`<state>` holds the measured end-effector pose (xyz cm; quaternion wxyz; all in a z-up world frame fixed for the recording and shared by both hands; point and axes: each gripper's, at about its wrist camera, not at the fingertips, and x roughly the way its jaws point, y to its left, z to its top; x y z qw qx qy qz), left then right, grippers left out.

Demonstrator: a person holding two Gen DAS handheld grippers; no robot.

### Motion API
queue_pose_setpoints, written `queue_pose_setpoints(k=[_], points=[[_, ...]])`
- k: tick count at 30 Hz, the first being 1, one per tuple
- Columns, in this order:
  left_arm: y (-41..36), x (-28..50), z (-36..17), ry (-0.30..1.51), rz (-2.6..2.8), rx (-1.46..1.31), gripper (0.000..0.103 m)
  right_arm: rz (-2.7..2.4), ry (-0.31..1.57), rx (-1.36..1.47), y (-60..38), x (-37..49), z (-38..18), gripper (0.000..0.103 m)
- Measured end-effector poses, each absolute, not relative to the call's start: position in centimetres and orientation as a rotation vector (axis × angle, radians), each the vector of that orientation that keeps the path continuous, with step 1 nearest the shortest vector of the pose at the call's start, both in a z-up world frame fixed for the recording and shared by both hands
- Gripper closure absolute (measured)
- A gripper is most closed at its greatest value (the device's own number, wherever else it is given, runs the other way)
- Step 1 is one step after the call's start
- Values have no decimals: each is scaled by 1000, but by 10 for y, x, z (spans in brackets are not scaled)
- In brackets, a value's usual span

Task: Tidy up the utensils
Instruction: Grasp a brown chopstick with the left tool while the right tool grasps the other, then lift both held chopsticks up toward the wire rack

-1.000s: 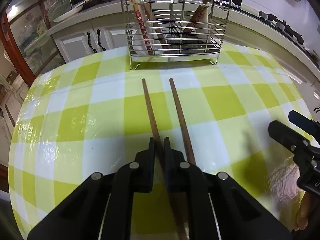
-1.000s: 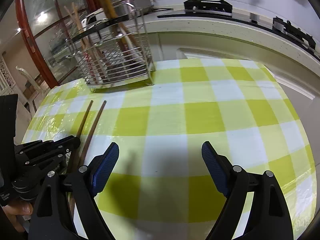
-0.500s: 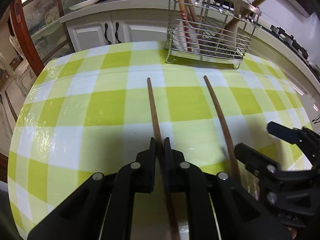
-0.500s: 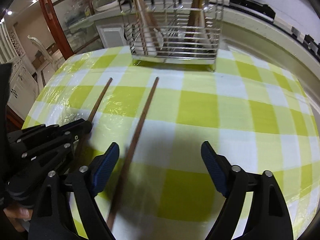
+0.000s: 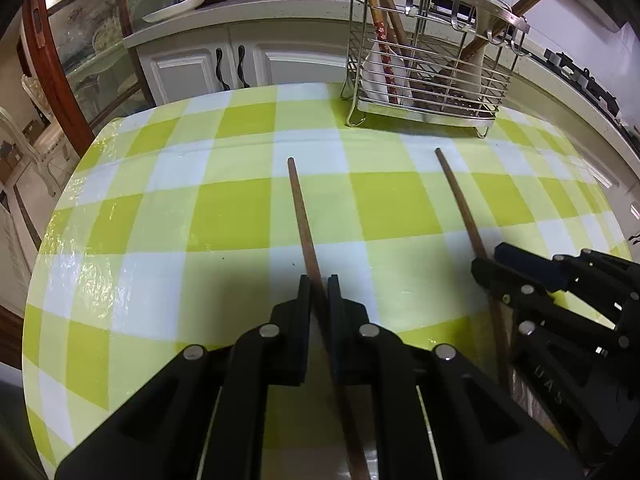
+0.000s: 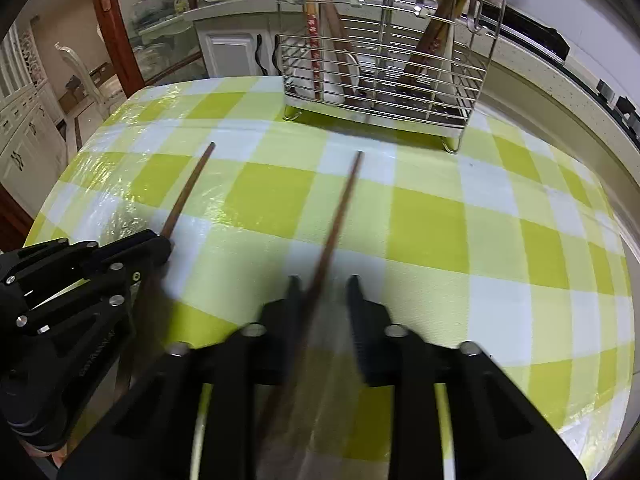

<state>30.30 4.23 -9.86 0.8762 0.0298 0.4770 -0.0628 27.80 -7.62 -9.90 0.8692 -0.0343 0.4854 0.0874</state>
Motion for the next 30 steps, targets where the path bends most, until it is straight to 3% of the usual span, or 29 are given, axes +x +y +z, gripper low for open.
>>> queue_pose_setpoints(k=[7, 30], points=[[51, 299, -91, 975, -133, 8, 96, 219, 975, -3, -93, 278, -92, 94], [52, 262, -21, 797, -138, -71, 96, 216, 778, 71, -140, 223, -11, 94]])
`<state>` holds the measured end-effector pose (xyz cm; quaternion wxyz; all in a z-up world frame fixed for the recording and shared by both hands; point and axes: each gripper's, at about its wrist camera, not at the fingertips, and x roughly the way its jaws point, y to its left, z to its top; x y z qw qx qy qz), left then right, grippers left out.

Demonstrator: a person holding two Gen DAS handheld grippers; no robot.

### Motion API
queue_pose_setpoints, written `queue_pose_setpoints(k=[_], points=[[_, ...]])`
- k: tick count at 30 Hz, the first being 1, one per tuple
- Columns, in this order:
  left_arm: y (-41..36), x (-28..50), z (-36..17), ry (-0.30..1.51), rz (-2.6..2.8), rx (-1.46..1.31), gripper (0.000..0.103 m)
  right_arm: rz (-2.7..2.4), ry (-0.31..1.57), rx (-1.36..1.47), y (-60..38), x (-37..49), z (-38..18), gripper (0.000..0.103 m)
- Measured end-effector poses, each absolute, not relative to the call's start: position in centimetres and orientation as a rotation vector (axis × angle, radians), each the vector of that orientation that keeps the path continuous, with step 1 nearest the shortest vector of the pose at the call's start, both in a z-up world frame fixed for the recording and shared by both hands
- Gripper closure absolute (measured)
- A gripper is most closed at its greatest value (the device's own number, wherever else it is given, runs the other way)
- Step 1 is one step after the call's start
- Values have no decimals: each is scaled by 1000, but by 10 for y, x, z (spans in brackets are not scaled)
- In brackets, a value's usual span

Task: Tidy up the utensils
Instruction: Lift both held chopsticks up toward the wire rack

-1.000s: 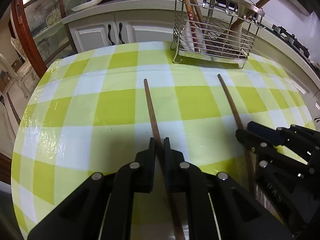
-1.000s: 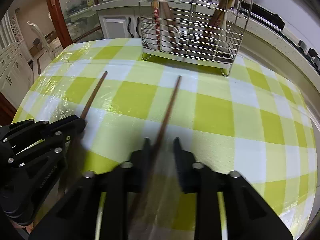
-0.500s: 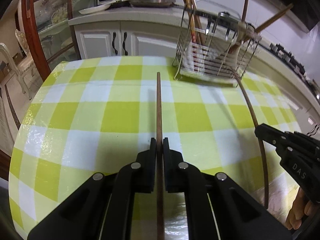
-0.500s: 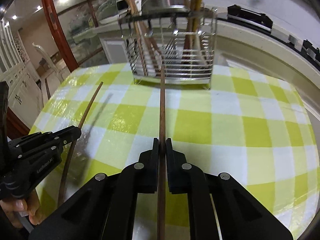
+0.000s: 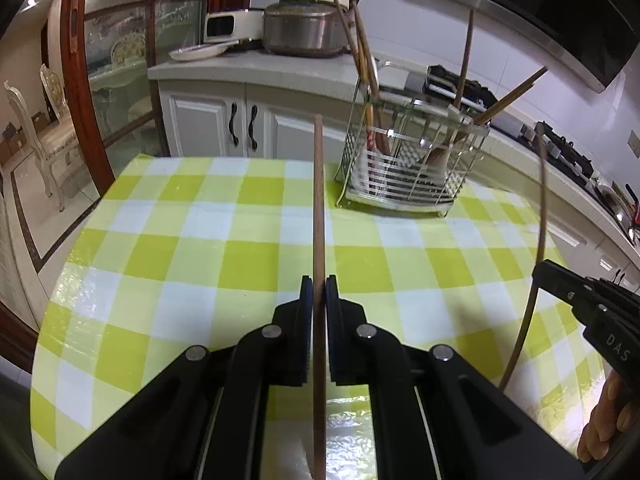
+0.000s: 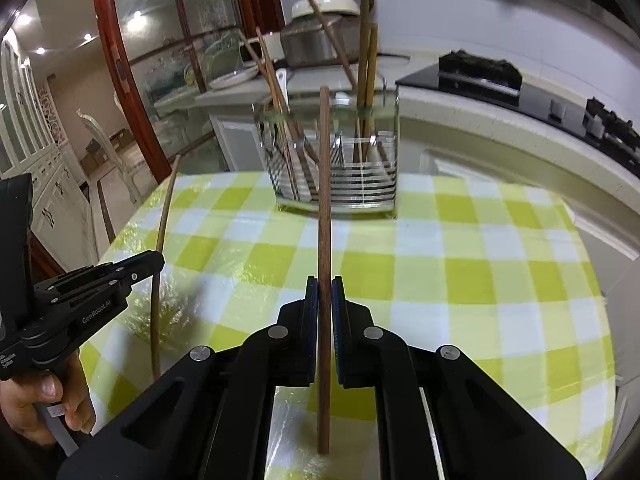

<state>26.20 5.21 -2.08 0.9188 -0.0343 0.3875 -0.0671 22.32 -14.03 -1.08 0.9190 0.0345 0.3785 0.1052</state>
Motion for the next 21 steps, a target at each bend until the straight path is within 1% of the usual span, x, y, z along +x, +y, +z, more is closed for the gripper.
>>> queue_pose_setpoints(k=[13, 21], points=[[49, 237, 16, 654, -176, -77, 96, 170, 693, 40, -151, 204, 12, 94], [43, 233, 23, 623, -182, -70, 96, 161, 669, 39, -156, 202, 17, 94]])
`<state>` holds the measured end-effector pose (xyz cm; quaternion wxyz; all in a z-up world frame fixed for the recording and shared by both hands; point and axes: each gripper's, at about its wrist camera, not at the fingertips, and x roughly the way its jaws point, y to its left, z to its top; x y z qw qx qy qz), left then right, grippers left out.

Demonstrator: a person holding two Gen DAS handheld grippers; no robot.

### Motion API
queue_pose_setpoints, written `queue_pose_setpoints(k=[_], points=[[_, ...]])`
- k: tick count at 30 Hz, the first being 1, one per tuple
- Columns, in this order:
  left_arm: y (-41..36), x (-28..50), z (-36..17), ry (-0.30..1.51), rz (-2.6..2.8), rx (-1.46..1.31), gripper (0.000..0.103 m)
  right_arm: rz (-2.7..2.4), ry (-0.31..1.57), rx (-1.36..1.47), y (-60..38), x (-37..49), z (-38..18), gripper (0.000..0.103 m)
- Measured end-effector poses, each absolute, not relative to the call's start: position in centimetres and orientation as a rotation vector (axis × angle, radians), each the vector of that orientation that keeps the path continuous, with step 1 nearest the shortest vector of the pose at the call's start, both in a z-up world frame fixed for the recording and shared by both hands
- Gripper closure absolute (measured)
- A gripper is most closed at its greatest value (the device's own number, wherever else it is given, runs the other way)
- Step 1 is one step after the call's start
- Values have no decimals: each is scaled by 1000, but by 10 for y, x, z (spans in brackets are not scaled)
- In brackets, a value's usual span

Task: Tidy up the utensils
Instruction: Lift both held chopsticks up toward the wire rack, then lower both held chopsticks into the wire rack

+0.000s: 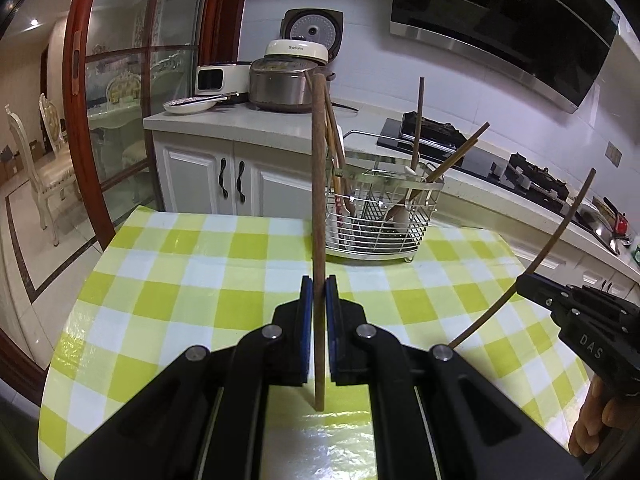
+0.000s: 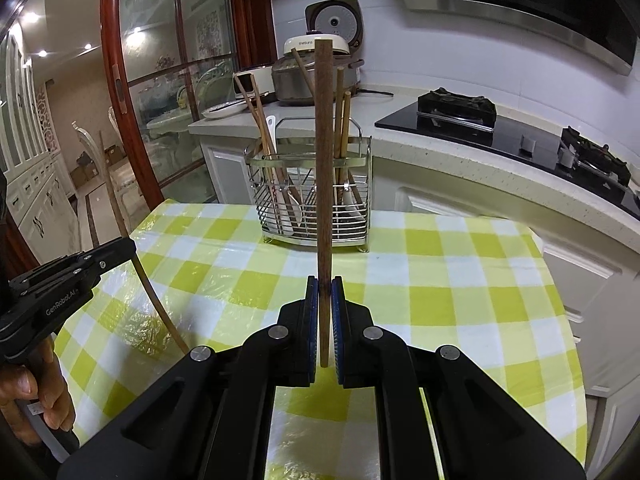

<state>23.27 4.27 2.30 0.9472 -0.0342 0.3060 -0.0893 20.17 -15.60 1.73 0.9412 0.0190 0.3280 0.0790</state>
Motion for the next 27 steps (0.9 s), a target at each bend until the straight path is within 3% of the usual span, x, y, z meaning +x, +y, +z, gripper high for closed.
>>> queue_pose_setpoints(k=[14, 27], points=[[37, 236, 39, 543, -188, -83, 96, 136, 615, 55, -174, 207, 33, 94], [26, 268, 83, 390, -208, -124, 96, 144, 521, 83, -197, 243, 81, 94]])
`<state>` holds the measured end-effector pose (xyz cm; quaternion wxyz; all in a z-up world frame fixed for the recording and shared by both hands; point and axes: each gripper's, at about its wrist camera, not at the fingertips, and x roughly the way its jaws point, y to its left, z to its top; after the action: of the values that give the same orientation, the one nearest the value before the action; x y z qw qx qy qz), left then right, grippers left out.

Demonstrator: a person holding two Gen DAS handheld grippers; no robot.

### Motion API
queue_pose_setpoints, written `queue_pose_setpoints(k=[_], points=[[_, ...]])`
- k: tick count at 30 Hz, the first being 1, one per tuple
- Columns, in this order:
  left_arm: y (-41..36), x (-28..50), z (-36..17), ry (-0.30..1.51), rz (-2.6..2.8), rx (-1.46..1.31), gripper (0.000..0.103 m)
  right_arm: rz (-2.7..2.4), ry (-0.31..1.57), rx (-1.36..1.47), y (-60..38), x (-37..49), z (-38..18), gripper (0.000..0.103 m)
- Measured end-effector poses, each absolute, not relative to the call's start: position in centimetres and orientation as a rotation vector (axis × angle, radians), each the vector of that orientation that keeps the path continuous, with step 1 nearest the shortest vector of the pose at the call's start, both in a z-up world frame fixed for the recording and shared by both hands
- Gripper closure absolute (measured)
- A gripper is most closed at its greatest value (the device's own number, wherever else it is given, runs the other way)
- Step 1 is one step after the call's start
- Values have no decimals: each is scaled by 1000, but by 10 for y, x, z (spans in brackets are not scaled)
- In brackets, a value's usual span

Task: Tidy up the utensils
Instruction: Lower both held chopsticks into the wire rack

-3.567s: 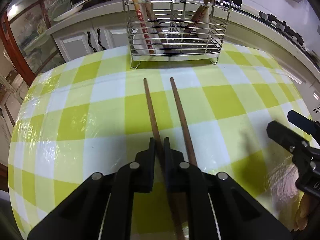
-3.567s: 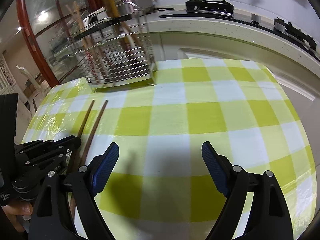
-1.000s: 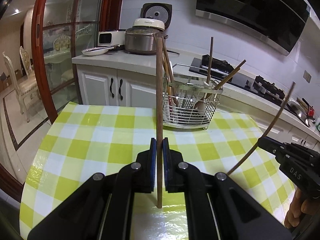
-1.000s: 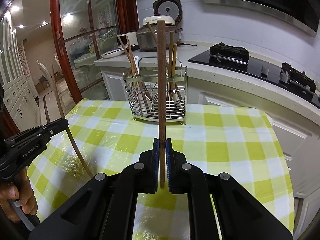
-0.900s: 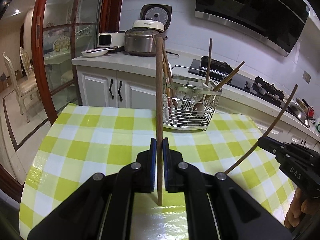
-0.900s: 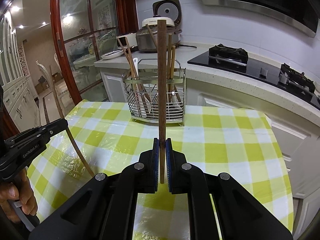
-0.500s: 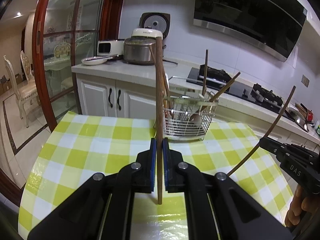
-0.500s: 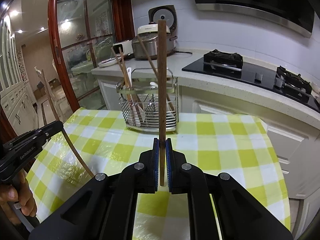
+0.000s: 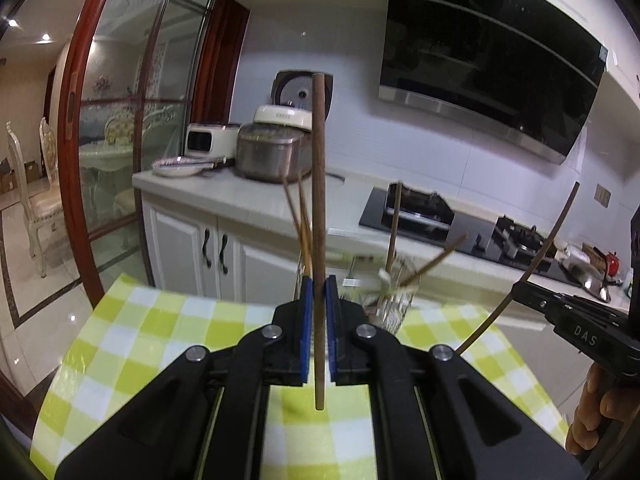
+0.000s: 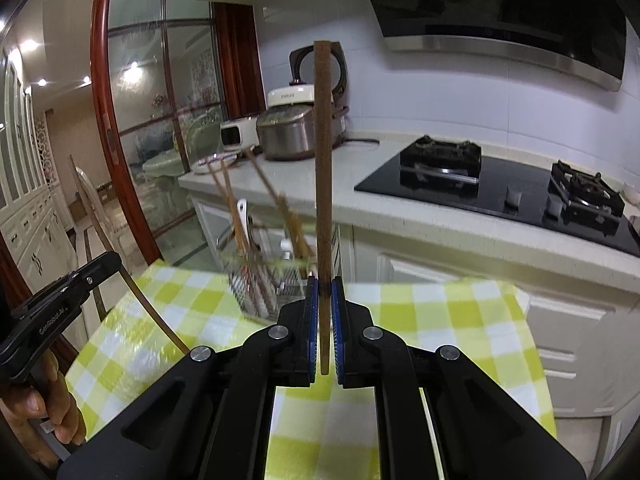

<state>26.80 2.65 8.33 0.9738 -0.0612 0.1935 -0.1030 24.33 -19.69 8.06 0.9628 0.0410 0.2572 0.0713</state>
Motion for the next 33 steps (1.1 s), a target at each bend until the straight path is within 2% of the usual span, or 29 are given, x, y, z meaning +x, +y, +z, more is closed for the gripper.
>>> queue_pose_setpoints(k=[10, 19, 33], points=[[14, 298, 128, 272, -230, -153, 96, 158, 392, 111, -210, 270, 133, 94], [5, 329, 145, 229, -235, -154, 96, 180, 320, 121, -211, 300, 161, 94], [3, 391, 114, 285, -235, -222, 96, 199, 402, 164, -204, 352, 133, 94]])
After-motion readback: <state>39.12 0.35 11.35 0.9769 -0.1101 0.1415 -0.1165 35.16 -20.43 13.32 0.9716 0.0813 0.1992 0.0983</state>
